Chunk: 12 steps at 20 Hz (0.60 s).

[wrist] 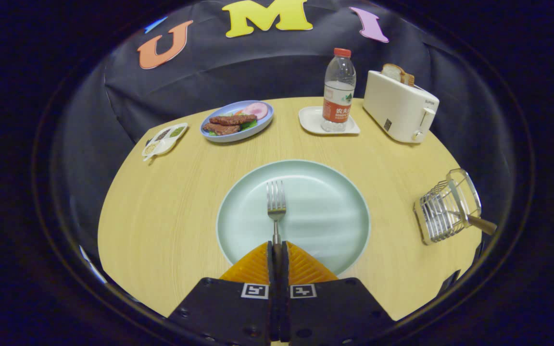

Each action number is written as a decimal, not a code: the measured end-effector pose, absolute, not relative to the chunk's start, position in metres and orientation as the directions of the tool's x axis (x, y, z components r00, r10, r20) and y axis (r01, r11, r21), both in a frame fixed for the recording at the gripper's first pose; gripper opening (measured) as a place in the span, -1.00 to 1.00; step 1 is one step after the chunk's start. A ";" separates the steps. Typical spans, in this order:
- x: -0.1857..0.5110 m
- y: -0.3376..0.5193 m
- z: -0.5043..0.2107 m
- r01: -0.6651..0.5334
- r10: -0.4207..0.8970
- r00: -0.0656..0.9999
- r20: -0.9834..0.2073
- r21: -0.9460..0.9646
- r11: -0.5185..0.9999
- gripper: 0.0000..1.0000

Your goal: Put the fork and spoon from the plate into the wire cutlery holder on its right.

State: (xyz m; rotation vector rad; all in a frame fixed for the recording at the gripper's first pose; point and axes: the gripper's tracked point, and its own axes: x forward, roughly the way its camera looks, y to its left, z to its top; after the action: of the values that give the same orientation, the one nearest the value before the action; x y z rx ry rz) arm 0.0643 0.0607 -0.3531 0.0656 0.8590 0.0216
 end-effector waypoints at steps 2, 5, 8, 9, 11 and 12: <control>0.063 0.048 -0.335 -0.007 0.051 0.663 -0.747 0.062 0.998 -0.96; 0.061 0.026 -0.307 -0.028 0.060 0.682 -0.729 0.056 0.998 -0.97; 0.057 -0.004 -0.281 -0.037 0.054 0.696 -0.716 0.039 0.999 -0.97; 0.056 -0.016 -0.274 -0.036 0.048 0.701 -0.712 0.032 0.999 -0.97; 0.053 -0.036 -0.260 -0.033 0.044 0.710 -0.703 0.030 0.999 -0.97; 0.052 -0.046 -0.254 -0.026 0.038 0.714 -0.699 0.027 0.999 -0.97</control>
State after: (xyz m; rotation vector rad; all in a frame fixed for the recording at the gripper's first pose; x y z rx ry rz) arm 0.0518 -0.0463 -0.2539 0.0159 0.7748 0.0356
